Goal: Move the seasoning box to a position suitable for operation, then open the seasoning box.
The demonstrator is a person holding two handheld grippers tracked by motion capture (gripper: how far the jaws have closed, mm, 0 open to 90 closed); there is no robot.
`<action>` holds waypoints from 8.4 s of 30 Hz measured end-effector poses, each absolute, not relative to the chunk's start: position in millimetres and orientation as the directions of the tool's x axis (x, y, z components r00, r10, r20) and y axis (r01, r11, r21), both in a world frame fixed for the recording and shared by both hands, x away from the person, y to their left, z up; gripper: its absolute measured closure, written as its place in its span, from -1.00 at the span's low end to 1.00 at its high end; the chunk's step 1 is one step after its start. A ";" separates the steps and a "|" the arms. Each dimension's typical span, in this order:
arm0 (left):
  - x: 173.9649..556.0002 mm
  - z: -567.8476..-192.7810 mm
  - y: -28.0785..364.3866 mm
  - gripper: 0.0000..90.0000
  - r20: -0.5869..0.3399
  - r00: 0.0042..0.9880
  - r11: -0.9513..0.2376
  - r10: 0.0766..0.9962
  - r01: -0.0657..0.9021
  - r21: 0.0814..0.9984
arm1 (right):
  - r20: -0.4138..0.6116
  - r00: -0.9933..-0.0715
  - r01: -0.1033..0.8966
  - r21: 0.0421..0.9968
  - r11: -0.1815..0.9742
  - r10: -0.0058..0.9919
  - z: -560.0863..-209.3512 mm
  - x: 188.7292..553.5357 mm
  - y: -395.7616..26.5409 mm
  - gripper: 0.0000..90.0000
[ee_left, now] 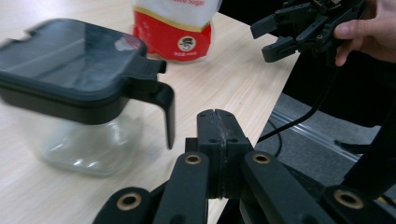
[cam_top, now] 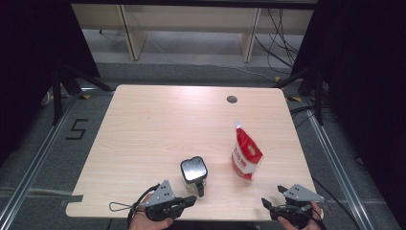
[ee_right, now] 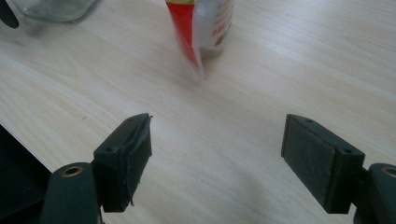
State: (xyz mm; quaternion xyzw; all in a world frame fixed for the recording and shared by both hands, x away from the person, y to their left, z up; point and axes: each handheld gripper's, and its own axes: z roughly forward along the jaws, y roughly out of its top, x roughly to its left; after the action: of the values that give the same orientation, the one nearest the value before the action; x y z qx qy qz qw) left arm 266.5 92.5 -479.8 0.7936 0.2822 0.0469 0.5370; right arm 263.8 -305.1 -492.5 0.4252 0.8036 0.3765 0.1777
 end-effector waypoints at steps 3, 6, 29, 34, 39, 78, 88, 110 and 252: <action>272.3 -483.5 80.6 0.98 -0.249 0.832 -0.260 0.495 0.416 0.872 | 0.045 -0.570 0.557 0.755 0.345 0.820 -493.1 263.4 -303.4 -0.43; 275.9 -485.0 69.9 0.98 -0.235 0.842 -0.284 0.486 0.406 0.869 | 0.040 -0.584 0.549 0.755 0.358 0.811 -493.3 264.1 -303.1 -0.43; 293.7 -498.0 48.4 0.98 -0.193 0.810 -0.321 0.554 0.422 0.848 | 0.004 -0.573 0.525 0.770 0.363 0.819 -493.2 263.6 -301.9 -0.44; 291.3 -497.5 59.3 0.97 -0.181 0.806 -0.319 0.564 0.415 0.852 | 0.012 -0.564 0.536 0.766 0.354 0.826 -493.0 263.1 -302.4 -0.43; 293.7 -494.7 83.2 0.92 -0.156 0.792 -0.323 0.591 0.409 0.853 | -0.001 -0.569 0.525 0.769 0.365 0.822 -492.8 263.3 -302.3 -0.44; 295.8 -495.4 137.5 0.18 -0.106 0.712 -0.293 0.694 0.413 0.862 | 0.033 -0.597 0.540 0.755 0.371 0.801 -492.0 262.3 -300.4 -0.43; 306.5 -498.0 141.2 0.32 -0.093 0.703 -0.298 0.705 0.413 0.860 | 0.033 -0.601 0.538 0.756 0.373 0.798 -491.8 262.4 -300.3 -0.43; 311.0 -498.7 144.9 0.60 -0.079 0.768 -0.342 0.636 0.372 0.863 | 0.036 -0.597 0.542 0.755 0.369 0.802 -491.8 262.6 -300.8 -0.43; 302.0 -449.1 128.7 0.97 0.010 0.863 -0.378 0.504 0.210 0.902 | -0.018 -0.658 0.483 0.757 0.440 0.753 -494.6 263.9 -289.1 -0.32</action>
State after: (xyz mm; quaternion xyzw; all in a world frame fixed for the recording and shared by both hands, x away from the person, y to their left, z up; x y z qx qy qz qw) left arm 302.0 128.7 -449.1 0.8176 0.2186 0.1432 0.5132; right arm 263.9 -289.1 -494.6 0.3725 0.8292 0.3759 0.1797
